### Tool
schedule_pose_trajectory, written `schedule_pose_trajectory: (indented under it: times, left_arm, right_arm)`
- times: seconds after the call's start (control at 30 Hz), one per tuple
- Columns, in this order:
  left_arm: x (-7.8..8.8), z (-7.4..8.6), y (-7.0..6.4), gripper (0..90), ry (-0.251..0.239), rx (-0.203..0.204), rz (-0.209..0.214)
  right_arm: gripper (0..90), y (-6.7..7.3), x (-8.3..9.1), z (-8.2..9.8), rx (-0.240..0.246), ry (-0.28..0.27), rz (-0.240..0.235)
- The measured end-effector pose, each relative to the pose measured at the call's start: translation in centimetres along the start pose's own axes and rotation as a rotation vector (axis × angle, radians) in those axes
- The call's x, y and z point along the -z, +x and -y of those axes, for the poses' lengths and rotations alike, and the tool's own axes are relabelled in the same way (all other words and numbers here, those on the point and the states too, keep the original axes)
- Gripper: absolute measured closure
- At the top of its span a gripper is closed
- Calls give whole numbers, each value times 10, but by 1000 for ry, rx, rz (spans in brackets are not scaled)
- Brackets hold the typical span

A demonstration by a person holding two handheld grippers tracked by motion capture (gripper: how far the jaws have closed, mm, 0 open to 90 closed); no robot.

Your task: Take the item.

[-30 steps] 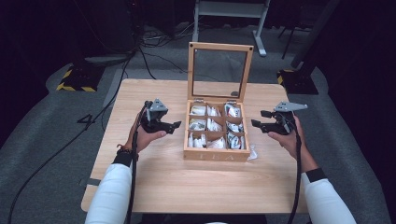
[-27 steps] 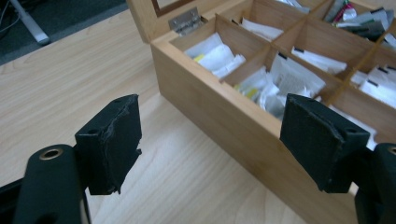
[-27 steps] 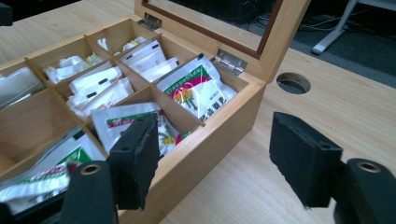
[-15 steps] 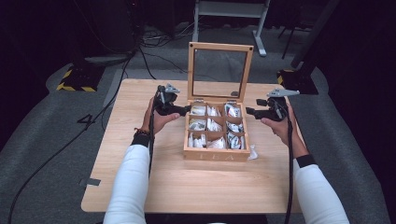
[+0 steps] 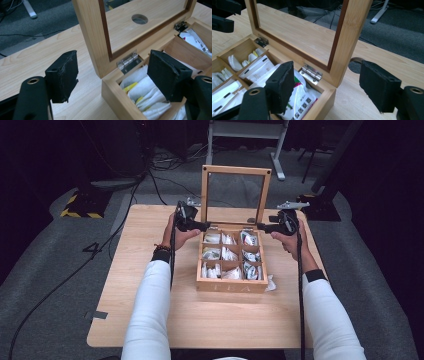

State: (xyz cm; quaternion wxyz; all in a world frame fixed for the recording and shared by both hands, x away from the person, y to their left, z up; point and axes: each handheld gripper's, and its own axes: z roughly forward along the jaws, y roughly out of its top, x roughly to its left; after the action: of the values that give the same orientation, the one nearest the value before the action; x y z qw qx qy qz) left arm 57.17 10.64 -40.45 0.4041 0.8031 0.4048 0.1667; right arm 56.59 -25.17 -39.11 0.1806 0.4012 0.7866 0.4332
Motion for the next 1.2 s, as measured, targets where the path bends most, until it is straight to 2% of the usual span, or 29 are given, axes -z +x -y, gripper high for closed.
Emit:
schedule_pose_trajectory:
  times: [0.13,0.2,0.3,0.33,0.47,0.63,0.73,0.8,0.93,0.97,1.0,1.1,1.13,1.2]
  left_arm:
    - [-6,-5,1,249,5,-6,-9]
    - [-9,-6,2,243,10,10,-13]
    - [-12,-8,3,235,8,25,-7]
    - [-14,-9,2,230,14,24,-12]
    - [-20,-13,0,226,13,39,5]
    - [-26,-14,-2,222,18,40,21]
    - [-28,-15,-1,228,19,46,28]
    - [-28,-15,0,242,18,57,35]
    - [-30,-17,0,233,25,41,31]
    - [-30,-18,0,235,24,54,36]
    - [-30,-18,1,243,22,47,36]
    - [-29,-17,2,255,10,76,48]
    - [-28,-16,2,264,6,74,52]
    - [-25,-15,5,320,-3,72,60]
  right_arm:
    - [285,-2,-7,-5,-7,16,10]
    - [287,-5,-12,-9,-29,15,10]
    - [300,-5,-17,-11,-26,16,19]
    - [301,-8,-22,-10,-59,16,5]
    - [313,-11,-30,-9,-91,31,-5]
    - [315,-10,-36,-8,-81,51,-9]
    - [317,-8,-38,-10,-75,55,-28]
    - [314,-7,-39,-11,-66,62,-24]
    - [307,-6,-40,-13,-49,70,-14]
    - [308,-6,-41,-14,-40,74,-13]
    - [307,-6,-42,-14,-49,75,-16]
    - [308,-5,-43,-14,-50,66,-13]
    - [310,-5,-42,-14,-55,65,-12]
    - [309,-4,-40,-15,-63,56,-16]
